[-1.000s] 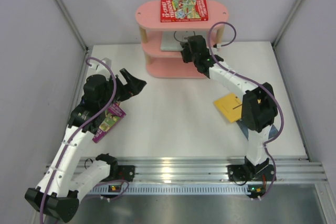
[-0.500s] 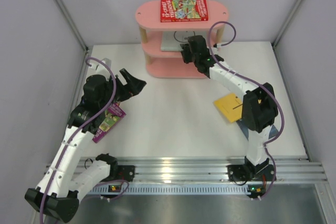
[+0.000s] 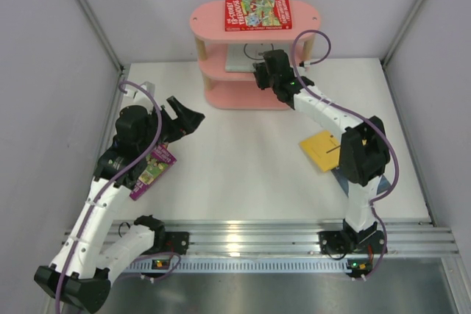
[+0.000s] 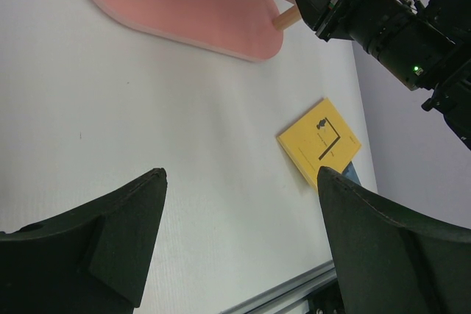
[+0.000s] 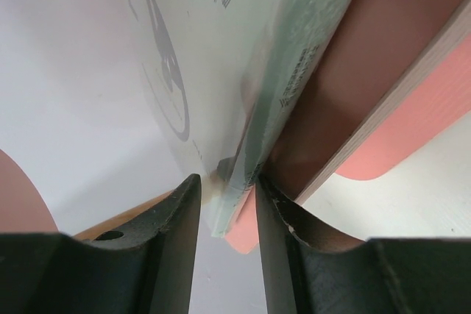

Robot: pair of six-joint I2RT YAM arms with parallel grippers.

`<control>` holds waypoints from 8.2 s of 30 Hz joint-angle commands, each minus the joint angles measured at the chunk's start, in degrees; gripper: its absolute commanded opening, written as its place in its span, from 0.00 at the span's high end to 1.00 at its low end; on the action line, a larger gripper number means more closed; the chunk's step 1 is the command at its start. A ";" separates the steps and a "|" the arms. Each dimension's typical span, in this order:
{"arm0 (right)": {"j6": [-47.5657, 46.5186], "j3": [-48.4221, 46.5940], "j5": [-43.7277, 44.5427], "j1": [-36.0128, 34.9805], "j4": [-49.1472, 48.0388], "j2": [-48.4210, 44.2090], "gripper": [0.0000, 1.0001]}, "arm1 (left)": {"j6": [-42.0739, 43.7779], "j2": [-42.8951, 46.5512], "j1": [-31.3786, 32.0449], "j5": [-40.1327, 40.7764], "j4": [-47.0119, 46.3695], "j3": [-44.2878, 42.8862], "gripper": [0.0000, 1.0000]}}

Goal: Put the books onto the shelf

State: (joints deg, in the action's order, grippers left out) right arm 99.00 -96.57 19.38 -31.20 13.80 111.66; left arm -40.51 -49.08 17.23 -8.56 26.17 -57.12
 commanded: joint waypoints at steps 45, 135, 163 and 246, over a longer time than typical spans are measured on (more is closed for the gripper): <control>-39.84 52.44 -19.10 30.74 17.73 -56.98 0.14 | -2.37 3.90 -0.18 -18.77 -4.11 5.35 0.11; -13.39 54.49 -3.12 1.41 -44.21 -54.18 1.00 | 7.55 -16.31 -2.38 -3.48 7.49 -23.56 0.12; -13.22 37.87 17.61 -3.34 -58.89 -28.26 1.00 | 4.66 -7.53 -2.56 -3.57 2.40 -12.42 0.13; 7.26 -4.68 32.84 -10.90 -2.55 0.05 0.71 | 3.60 0.48 -1.41 0.56 1.07 -4.93 0.12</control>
State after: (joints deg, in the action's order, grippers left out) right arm 107.77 -99.88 53.06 -41.25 11.66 115.63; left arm -37.10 -49.12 15.75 -7.64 30.13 -62.11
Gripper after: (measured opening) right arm 0.283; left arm 0.876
